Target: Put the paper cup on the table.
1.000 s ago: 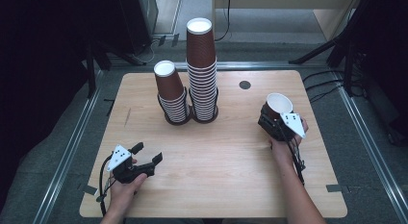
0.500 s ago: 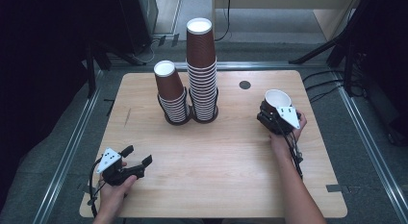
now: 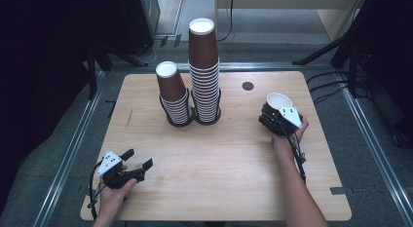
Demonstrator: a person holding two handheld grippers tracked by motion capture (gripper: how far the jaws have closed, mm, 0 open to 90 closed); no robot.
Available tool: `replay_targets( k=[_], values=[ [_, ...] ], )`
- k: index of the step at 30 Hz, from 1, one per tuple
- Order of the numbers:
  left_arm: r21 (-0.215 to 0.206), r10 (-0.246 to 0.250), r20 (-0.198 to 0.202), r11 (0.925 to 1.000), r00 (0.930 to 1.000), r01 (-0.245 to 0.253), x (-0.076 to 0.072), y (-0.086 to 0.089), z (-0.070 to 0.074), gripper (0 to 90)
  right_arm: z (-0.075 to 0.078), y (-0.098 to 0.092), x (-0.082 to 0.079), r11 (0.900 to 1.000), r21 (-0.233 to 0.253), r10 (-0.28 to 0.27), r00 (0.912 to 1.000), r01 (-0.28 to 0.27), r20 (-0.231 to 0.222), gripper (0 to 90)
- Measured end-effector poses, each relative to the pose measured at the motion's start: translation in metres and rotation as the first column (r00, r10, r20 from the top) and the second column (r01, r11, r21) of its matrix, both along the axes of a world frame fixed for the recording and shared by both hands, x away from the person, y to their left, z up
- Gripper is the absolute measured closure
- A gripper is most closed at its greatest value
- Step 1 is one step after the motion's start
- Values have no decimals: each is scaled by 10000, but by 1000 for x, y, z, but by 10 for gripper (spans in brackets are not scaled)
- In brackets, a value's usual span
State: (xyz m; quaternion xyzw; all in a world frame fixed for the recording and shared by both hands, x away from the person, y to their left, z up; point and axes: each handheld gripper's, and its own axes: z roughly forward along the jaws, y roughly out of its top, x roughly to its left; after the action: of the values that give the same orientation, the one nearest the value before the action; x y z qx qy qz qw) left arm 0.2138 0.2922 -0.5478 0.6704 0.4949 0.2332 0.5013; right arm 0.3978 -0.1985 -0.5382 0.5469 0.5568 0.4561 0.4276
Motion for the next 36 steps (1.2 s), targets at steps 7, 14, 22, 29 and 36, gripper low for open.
replay_targets(
  k=[7,14,22,29,36],
  values=[
    [-5,12,-27,10000,10000,-12,0,1,-1,115,2,-3,-2,9991,169,407,9984,-401,-389,16],
    [-56,14,-36,10000,10000,-14,0,0,-1,115,4,-6,-6,9967,679,479,9983,-456,-328,0],
    [-95,-10,-41,10000,10000,10,1,0,-2,115,4,-8,-14,9945,838,666,9971,-634,-363,0],
    [-200,69,-58,9998,10000,-70,5,1,-3,115,9,-13,-25,9925,561,1104,9935,-1086,-282,0],
    [-127,150,-44,9998,9999,-151,3,-1,-3,116,13,-17,-33,9855,721,1580,9855,-1534,-619,0]
  ],
)
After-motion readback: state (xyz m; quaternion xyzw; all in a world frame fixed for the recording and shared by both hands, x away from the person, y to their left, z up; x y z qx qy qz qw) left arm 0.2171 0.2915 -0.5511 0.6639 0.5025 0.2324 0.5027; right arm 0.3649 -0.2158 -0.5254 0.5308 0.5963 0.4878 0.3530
